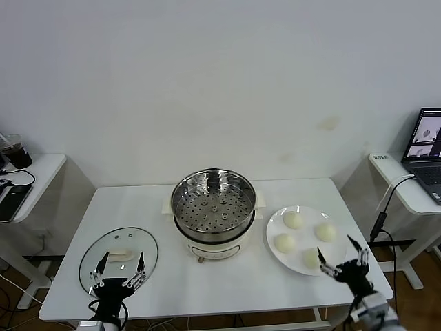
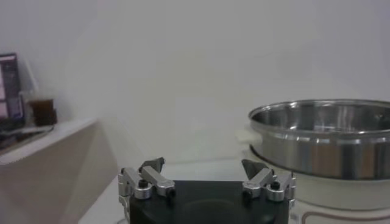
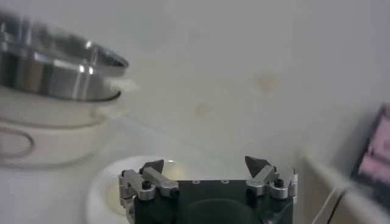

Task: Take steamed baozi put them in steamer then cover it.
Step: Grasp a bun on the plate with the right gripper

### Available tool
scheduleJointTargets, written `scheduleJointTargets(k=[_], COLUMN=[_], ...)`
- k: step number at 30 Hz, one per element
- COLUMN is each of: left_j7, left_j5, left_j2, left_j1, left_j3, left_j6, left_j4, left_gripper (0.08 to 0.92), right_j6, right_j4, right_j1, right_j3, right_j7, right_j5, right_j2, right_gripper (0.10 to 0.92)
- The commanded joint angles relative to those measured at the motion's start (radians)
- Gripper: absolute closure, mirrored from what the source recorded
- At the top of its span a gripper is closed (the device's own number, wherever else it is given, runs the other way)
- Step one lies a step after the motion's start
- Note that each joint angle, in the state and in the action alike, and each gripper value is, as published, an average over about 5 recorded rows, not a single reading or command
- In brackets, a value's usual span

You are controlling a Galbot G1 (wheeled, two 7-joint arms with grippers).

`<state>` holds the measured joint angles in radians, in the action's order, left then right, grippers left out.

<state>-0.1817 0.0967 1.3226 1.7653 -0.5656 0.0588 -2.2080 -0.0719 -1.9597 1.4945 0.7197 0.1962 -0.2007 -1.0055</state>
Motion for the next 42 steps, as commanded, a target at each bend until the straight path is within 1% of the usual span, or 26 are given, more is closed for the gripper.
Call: scheduleJointTargets(k=[1,4,9,13,17,19,21,28,33,39,42], left_j7=[0.021,0.026,0.029,0.029,0.031,0.031,0.032,0.037,0.04,0.042,0.044], left_j5=[-0.053,-0.071,-0.085,-0.09,-0.091,-0.091,-0.091,-0.089,-0.086,-0.086,-0.086], left_j2=[-0.007,-0.005,0.003,0.007,0.008,0.009,0.008,0.002,0.003,0.004,0.002], left_j1=[-0.022,-0.019,-0.011,-0.006,-0.003,-0.002,-0.002,-0.011,-0.015,-0.012,-0.012], left_j3=[0.002,0.003,0.001,-0.002,-0.007,-0.01,-0.014,-0.034,-0.044,-0.053,-0.059], left_j6=[0.021,0.021,0.022,0.025,0.028,0.028,0.028,0.037,0.043,0.043,0.044], left_j4=[-0.01,-0.017,-0.027,-0.035,-0.039,-0.039,-0.04,-0.044,-0.046,-0.044,-0.045], left_gripper=[0.177,0.177,0.177,0.177,0.177,0.177,0.177,0.177,0.177,0.177,0.177], right_j6=[-0.022,-0.012,0.01,0.006,0.002,0.005,0.015,0.072,0.102,0.093,0.084], right_j4=[0.106,0.187,0.332,0.424,0.523,0.567,0.617,0.781,0.878,1.031,1.082], right_j1=[-0.191,-0.335,-0.645,-0.886,-1.1,-1.19,-1.269,-1.431,-1.472,-1.473,-1.47], right_j3=[-0.012,-0.105,-0.392,-0.654,-0.911,-1.03,-1.128,-1.33,-1.405,-1.396,-1.39], right_j7=[0.091,0.169,0.317,0.467,0.649,0.719,0.758,0.816,0.857,0.858,0.854], right_j5=[-0.221,-0.243,-0.246,-0.181,-0.137,-0.128,-0.116,-0.086,-0.089,-0.121,-0.137], right_j2=[0.205,0.317,0.46,0.513,0.518,0.505,0.474,0.307,0.202,0.092,0.051], right_gripper=[0.203,0.203,0.203,0.203,0.203,0.203,0.203,0.203,0.202,0.203,0.202])
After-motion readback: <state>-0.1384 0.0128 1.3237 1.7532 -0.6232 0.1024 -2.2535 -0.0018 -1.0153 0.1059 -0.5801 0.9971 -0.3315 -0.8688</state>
